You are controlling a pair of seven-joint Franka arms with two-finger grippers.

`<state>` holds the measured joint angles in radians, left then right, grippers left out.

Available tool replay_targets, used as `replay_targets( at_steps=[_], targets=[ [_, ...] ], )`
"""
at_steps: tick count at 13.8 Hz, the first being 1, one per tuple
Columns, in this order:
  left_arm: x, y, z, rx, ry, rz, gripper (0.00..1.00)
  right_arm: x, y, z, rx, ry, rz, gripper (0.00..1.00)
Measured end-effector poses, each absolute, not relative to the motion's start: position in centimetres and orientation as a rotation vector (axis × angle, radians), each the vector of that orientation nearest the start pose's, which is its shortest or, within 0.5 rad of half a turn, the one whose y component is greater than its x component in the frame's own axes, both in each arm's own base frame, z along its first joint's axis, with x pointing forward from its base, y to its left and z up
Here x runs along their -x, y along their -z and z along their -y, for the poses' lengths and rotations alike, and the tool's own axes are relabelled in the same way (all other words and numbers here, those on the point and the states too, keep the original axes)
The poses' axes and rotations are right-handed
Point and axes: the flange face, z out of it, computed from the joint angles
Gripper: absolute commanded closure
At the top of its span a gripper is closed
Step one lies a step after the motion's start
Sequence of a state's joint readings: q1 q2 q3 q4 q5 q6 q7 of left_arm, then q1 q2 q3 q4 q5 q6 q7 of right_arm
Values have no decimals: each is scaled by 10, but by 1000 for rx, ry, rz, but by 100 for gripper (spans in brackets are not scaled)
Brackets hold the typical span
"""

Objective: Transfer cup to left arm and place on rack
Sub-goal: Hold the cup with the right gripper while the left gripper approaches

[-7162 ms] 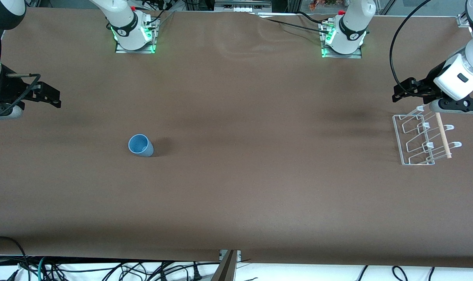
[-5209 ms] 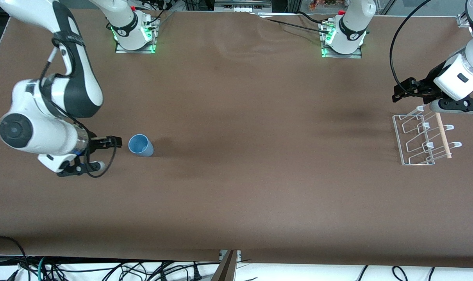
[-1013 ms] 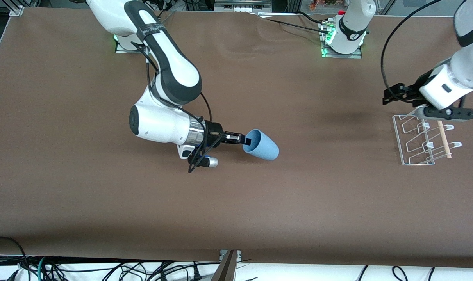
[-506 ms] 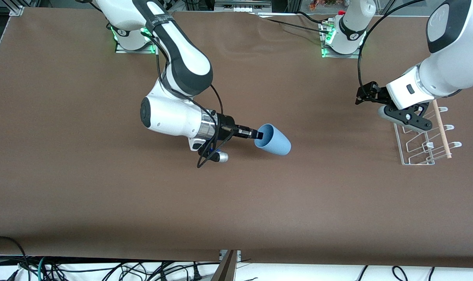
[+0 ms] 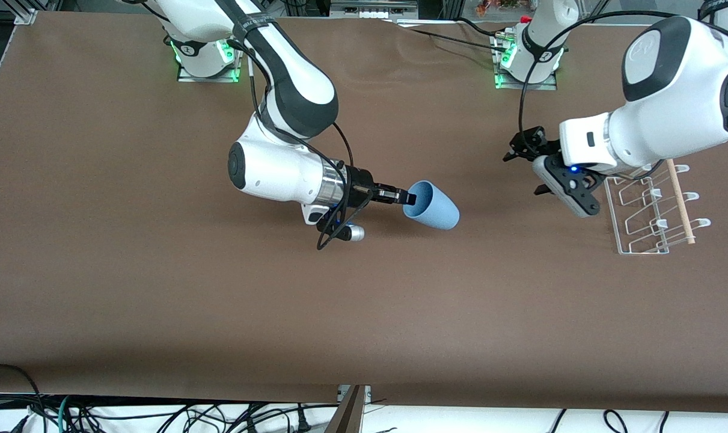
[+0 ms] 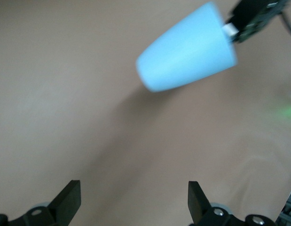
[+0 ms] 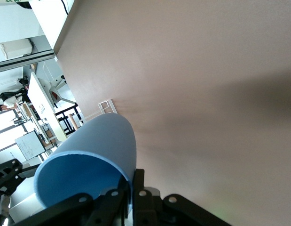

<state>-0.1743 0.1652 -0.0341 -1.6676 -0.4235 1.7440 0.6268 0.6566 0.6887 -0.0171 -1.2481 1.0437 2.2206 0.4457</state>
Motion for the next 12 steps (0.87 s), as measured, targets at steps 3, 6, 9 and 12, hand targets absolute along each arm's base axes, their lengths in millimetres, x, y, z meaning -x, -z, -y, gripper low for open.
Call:
replay_targets(
  at_steps=[3, 6, 9, 12],
  targets=[
    [-597, -487, 166, 3252, 150, -1618, 0, -598, -402, -491, 2188, -302, -385, 100],
    [-607, -472, 188, 3098, 315, -1853, 0, -598, -404, -492, 2184, -303, -384, 100],
    [-609, -470, 215, 2937, 476, -2030, 0, -598, -405, -492, 2183, -303, -385, 100],
    [-616, -467, 222, 2811, 636, -2152, 0, -598, -405, -492, 2183, -303, -385, 100]
  ],
)
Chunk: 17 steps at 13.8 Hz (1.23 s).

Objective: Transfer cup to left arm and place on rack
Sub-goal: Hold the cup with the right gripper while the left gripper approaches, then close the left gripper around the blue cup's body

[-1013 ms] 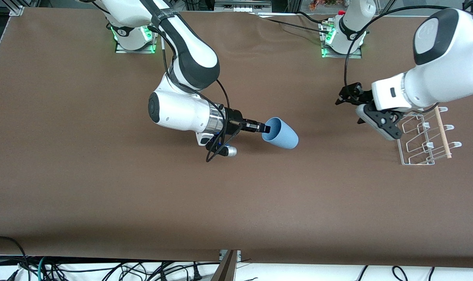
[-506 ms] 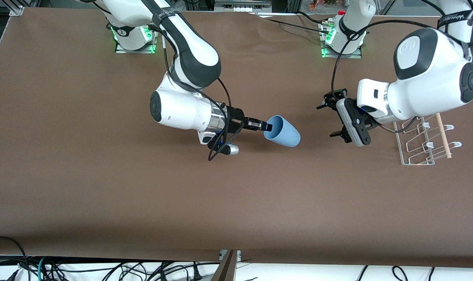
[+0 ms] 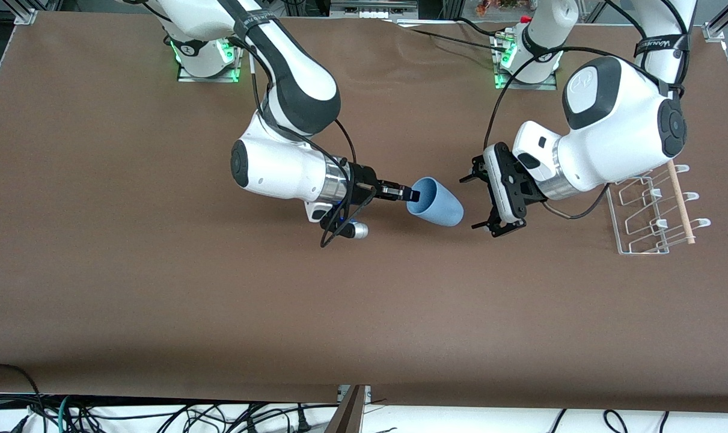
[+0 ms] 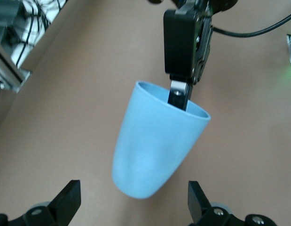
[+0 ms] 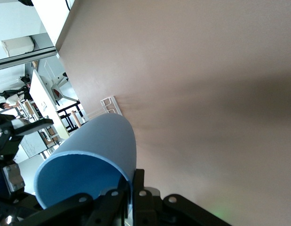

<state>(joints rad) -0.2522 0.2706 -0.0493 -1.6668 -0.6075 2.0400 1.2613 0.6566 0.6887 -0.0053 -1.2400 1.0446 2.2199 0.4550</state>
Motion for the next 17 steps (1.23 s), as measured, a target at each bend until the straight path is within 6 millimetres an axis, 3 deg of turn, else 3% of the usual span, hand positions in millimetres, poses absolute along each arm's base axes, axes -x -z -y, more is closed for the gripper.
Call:
replay_targets(
  at_steps=[4, 8, 12, 13, 14, 15, 16, 17],
  targets=[
    [-621, -444, 231, 2741, 753, -2250, 0, -598, -405, -492, 2183, -306, -385, 100],
    [-613, -426, 241, 2691, 757, -2307, 0, -598, -406, -492, 2182, -308, -390, 100],
    [-607, -408, 248, 2671, 900, -2344, 0, -598, -407, -492, 2180, -307, -390, 100],
    [-606, -405, 247, 2663, 909, -2351, 10, -599, -407, -492, 2180, -307, -390, 100],
    [-605, -404, 247, 2653, 911, -2358, 58, -599, -408, -492, 2179, -307, -389, 100],
    [-605, -404, 247, 2647, 914, -2362, 81, -599, -408, -492, 2179, -307, -389, 100],
    [-605, -405, 247, 2641, 916, -2366, 93, -599, -408, -492, 2179, -306, -390, 100],
    [-606, -404, 246, 2621, 922, -2380, 95, -599, -409, -491, 2178, -309, -393, 100]
  ],
)
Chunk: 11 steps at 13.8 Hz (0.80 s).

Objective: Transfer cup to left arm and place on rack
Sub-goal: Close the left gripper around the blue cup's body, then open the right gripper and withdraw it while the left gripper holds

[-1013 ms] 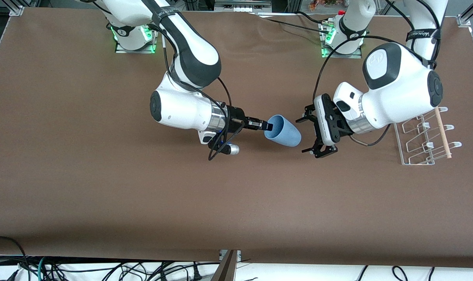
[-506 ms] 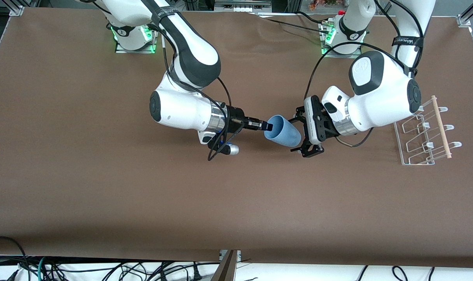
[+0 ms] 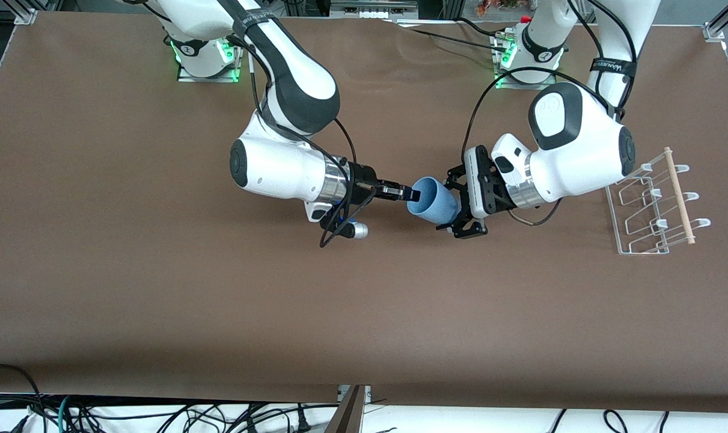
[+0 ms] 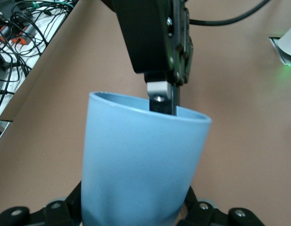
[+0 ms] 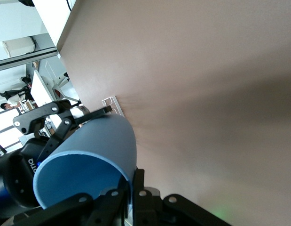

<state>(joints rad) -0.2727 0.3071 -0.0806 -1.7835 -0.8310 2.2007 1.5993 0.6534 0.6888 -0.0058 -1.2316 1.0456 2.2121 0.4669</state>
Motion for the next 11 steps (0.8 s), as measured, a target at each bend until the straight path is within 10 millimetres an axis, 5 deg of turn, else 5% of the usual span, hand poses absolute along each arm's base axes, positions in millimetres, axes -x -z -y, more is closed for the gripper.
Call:
replay_targets(
  at_steps=[2, 3, 4, 8, 11],
  targets=[
    [-605, -405, 246, -1879, -664, 1709, 97, -600, -409, -491, 2177, -310, -394, 100],
    [-605, -406, 246, -1879, -666, 1710, 97, -600, -410, -491, 2176, -309, -394, 89],
    [-605, -407, 245, -1879, -668, 1711, 97, -600, -411, -491, 2174, -308, -393, 1],
    [-604, -415, 245, -1873, -677, 1714, 96, -601, -420, -491, 2167, -303, -378, 0],
    [-603, -421, 242, -1865, -676, 1714, 96, -613, -431, -472, 2166, -344, -359, 0]
  ],
)
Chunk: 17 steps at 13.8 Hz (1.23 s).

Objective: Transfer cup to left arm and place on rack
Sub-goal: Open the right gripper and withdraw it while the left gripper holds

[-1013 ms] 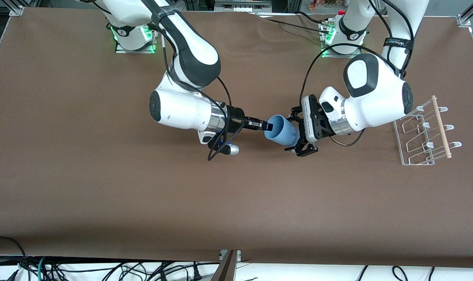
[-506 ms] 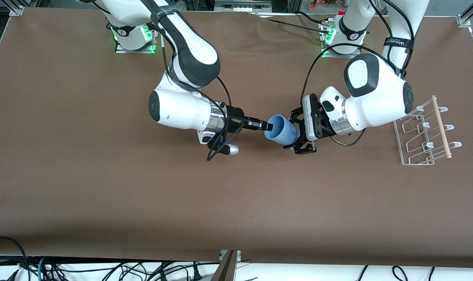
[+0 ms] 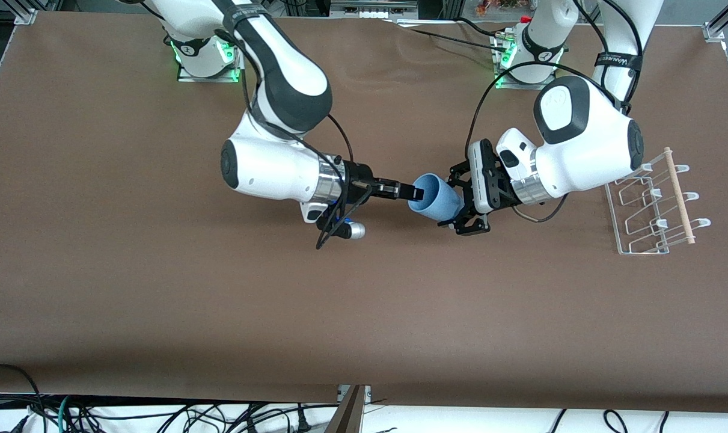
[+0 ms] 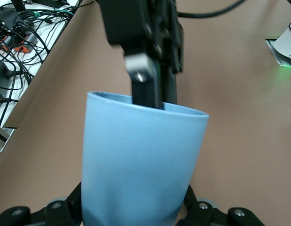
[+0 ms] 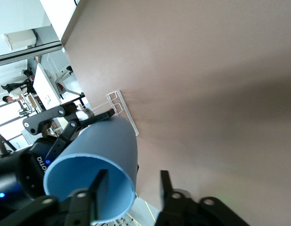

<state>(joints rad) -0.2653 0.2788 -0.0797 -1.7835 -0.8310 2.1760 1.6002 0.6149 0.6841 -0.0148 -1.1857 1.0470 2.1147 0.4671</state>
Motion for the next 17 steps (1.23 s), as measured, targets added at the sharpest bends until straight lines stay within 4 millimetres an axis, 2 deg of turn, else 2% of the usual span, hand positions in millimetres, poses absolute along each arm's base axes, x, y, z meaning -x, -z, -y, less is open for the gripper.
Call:
replay_targets(
  at_steps=[5, 8, 10, 13, 17],
  targets=[
    [-598, -432, 238, -1880, -620, 1679, 97, -651, -440, -402, 2214, -368, -355, 0],
    [-588, -447, 232, -1997, -469, 1648, 97, -655, -460, -372, 2358, -312, -295, 0],
    [-581, -451, 228, -2064, -360, 1641, 97, -661, -462, -343, 2463, -292, -282, 0],
    [-574, -444, 215, -2237, -140, 1607, 97, -677, -453, -280, 2623, -279, -244, 0],
    [-560, -442, 191, -2494, 227, 1543, 96, -692, -446, -182, 2844, -243, 25, 0]
  ],
)
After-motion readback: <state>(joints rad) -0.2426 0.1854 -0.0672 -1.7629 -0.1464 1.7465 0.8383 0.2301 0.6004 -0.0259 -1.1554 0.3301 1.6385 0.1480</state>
